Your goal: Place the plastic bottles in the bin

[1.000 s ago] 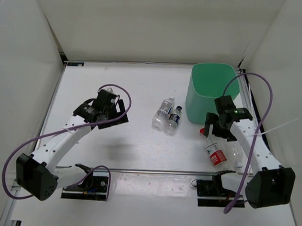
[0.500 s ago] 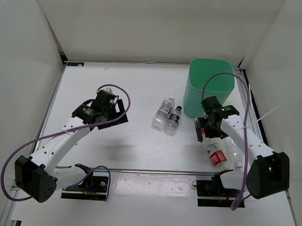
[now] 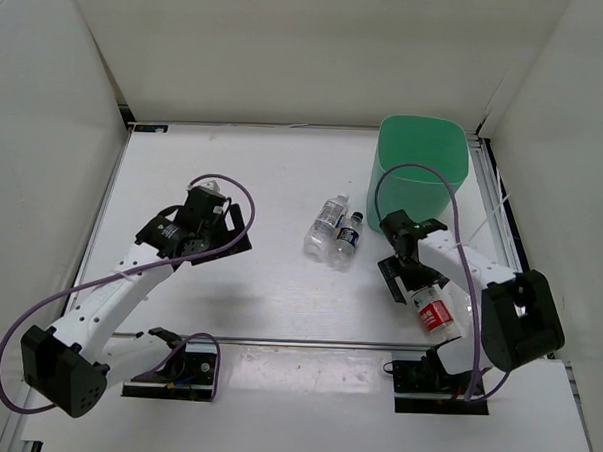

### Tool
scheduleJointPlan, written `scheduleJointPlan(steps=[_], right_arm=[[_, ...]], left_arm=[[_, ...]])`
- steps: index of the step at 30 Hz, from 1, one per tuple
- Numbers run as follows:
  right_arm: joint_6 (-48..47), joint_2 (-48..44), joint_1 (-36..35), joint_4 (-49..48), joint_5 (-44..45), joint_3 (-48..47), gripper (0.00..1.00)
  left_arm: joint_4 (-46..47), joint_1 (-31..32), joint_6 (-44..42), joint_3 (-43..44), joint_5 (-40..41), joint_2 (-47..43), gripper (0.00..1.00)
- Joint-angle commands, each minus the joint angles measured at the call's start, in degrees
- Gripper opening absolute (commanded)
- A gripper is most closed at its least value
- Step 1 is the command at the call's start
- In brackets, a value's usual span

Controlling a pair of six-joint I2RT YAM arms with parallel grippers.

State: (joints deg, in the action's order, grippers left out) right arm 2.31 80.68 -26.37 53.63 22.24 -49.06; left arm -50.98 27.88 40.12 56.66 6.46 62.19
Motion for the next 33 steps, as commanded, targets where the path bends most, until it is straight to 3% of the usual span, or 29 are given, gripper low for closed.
scheduleJointPlan(steps=[1, 5, 7, 8, 11, 12, 19, 25, 29, 33], right_arm=[[-0.72, 3.59, -0.08, -0.63, 0.09, -1.22, 1.0], [-0.72, 8.68, -0.08, -0.63, -4.12, -2.97, 0.97], [-0.72, 9.92, -0.61, 0.08, -5.8, -3.5, 0.9], [-0.72, 10.71, -0.61, 0.08, -5.8, -3.5, 0.85], [-0.11, 11.86, -1.13, 1.12, -7.65, -4.02, 0.56], [-0.11, 11.86, -1.14, 1.13, -7.65, -4.03, 0.4], [2.7, 8.63, -10.0, 6.83, -1.87, -5.96, 0.17], [8.57, 2.46, -25.12, 12.45, 5.87, -13.67, 0.13], [16.13, 5.44, -28.56, 20.45, 13.24, -30.09, 0.11], [14.15, 10.18, -26.81, 21.09, 22.11, -56.93, 0.14]], left_arm=[[-0.43, 0.16, 0.22, -1.55, -0.04, -2.77, 1.0], [-0.96, 0.16, 1.36, -2.69, -0.04, -5.14, 1.0], [-1.49, 0.16, 1.89, -3.31, 0.48, -5.85, 1.0], [-2.01, 0.16, 2.5, -3.31, 0.48, -6.55, 1.0], [-2.54, 0.16, 3.04, -3.92, 0.48, -7.96, 1.0], [-2.54, 0.16, 3.04, -3.93, 0.48, -7.97, 1.0], [-3.16, 0.16, 3.04, -3.4, 1.54, -8.58, 1.0], [-3.16, 0.16, 3.04, -2.79, 1.54, -7.27, 1.0], [-3.16, 0.16, 2.51, -1.47, 1.01, -5.94, 1.0], [-3.86, 0.16, 1.81, 1.69, 1.01, -4.1, 1.0]])
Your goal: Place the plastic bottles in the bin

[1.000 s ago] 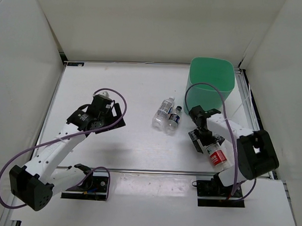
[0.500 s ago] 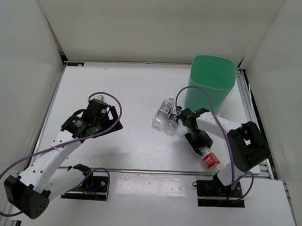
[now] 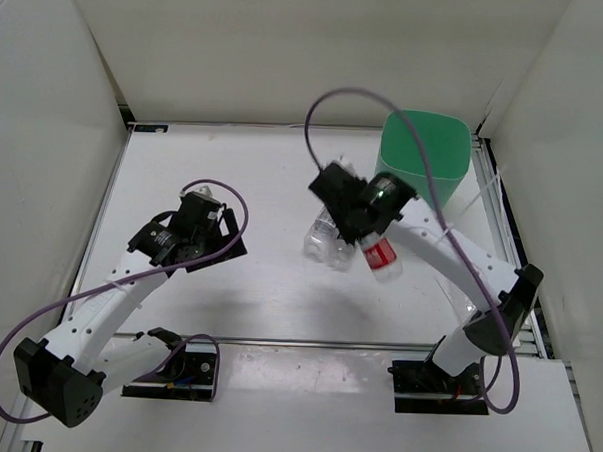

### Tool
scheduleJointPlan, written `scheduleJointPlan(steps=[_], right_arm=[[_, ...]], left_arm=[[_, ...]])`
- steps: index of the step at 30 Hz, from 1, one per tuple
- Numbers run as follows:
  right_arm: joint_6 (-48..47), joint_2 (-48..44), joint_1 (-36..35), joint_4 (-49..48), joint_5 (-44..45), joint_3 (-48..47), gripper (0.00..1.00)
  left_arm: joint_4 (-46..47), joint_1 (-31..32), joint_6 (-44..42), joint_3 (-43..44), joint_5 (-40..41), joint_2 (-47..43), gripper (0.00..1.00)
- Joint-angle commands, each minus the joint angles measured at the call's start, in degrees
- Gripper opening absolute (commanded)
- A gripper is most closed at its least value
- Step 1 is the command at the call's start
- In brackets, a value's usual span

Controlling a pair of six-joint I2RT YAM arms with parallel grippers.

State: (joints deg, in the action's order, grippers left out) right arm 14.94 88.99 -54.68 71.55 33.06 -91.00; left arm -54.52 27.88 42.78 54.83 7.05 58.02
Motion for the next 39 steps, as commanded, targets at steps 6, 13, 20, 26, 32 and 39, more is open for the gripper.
scheduleJointPlan(steps=[6, 13, 20, 26, 32, 39], right_arm=[[-12.81, 5.93, 10.45, -12.89, 11.24, -32.48, 0.14], [-16.7, 10.67, 23.99, -26.55, 8.44, -38.96, 0.14], [-15.39, 15.77, 31.54, -30.86, 4.31, -39.6, 0.24], [-9.32, 14.46, 34.89, -26.2, 2.02, -33.55, 0.66], [-6.78, 8.31, 34.38, -22.52, 1.39, -27.04, 0.99], [3.31, -7.56, 34.37, -11.88, 9.2, -17.3, 0.99]], left_arm=[[-2.08, 0.16, -2.0, 6.7, 1.48, 1.13, 1.0], [-3.31, 0.16, -1.48, 6.7, 1.48, 1.13, 1.0], [-4.45, 0.16, -1.48, 7.31, 1.48, 1.13, 1.0], [-4.98, 0.16, -2.0, 7.93, 2.62, 1.13, 1.0], [-3.22, 0.16, -2.0, 7.93, 2.62, 3.23, 1.0], [-1.55, 0.16, -2.0, 9.68, 2.62, 8.86, 1.0]])
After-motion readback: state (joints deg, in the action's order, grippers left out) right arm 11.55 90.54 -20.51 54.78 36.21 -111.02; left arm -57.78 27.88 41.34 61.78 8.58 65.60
